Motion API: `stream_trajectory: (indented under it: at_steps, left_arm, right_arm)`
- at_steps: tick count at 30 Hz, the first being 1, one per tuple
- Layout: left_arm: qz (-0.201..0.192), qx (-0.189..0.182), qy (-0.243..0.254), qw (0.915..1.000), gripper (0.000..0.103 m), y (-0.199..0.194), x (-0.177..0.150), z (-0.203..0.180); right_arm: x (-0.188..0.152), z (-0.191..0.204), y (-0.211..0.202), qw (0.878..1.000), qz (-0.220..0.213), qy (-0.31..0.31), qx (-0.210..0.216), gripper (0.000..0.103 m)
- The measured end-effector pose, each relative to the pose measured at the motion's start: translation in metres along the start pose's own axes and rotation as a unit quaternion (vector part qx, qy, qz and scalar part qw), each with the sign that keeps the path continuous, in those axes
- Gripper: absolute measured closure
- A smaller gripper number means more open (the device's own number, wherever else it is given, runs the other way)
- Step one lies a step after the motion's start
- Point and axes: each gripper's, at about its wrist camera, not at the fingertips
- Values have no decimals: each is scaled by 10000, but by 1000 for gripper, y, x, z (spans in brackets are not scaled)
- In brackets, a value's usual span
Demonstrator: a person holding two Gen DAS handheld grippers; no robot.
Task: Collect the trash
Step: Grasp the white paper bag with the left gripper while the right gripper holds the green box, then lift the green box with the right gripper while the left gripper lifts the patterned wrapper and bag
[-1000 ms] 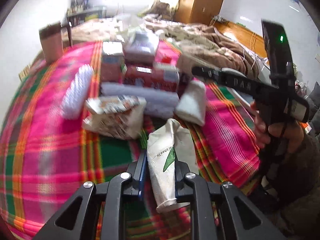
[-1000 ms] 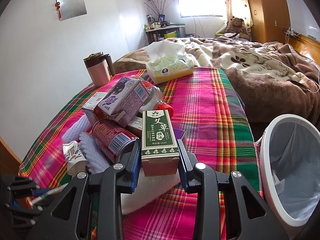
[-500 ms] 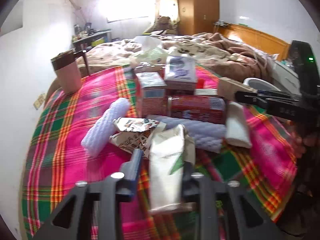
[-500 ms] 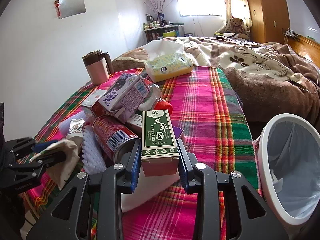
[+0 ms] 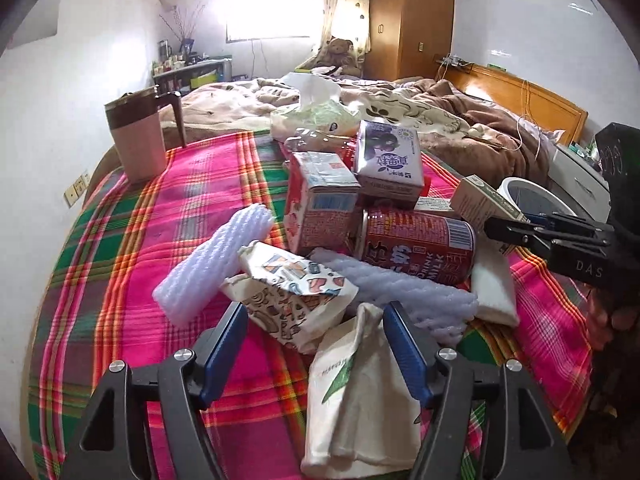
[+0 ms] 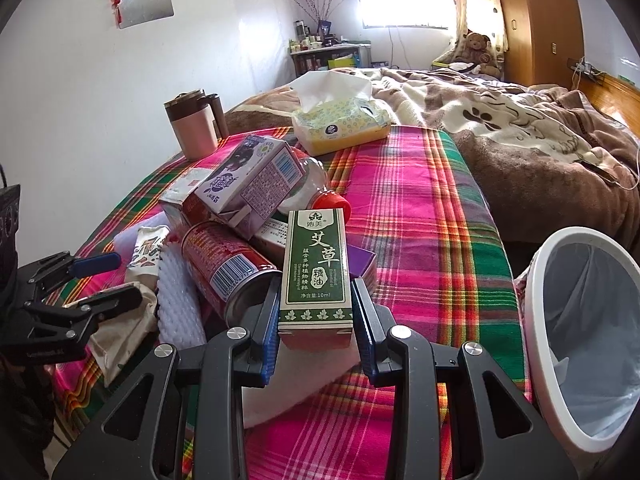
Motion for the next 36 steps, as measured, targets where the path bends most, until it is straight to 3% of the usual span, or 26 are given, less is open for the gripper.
stream_trajectory:
  at_steps: [3, 7, 10, 12, 15, 24, 36]
  left_arm:
    - [208, 26, -360, 9991, 33, 11, 7, 5]
    - [288, 125, -333, 9990, 33, 22, 9, 3]
    - [270, 64, -313, 9991, 44, 22, 7, -1]
    - [267, 63, -287, 9992, 59, 23, 6, -4]
    - [281, 94, -279, 9992, 63, 22, 4, -6]
    - [151, 166, -392, 9990, 69, 8, -7, -9]
    - [-109, 228, -534, 9983, 69, -25, -15, -18]
  right_arm:
    - [0, 1, 1, 10000, 8, -6, 26, 69]
    - [-1, 2, 1, 10000, 14, -7, 42, 70]
    - [-1, 2, 0, 10000, 3, -6, 47, 70]
    - [-2, 2, 0, 10000, 4, -1, 54, 70]
    - [-3, 3, 1, 10000, 20, -4, 68, 70]
    - [-4, 5, -3, 10000, -28, -1, 86, 70]
    - [-4, 6, -21, 9995, -267, -27, 139, 70]
Point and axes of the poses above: each gripper's, at about its wrist camera, not at the fingertips, and y roughly the way its jaws point, z to its left, x to its top, and after that the axes turned 4 degrees about z, right-handed
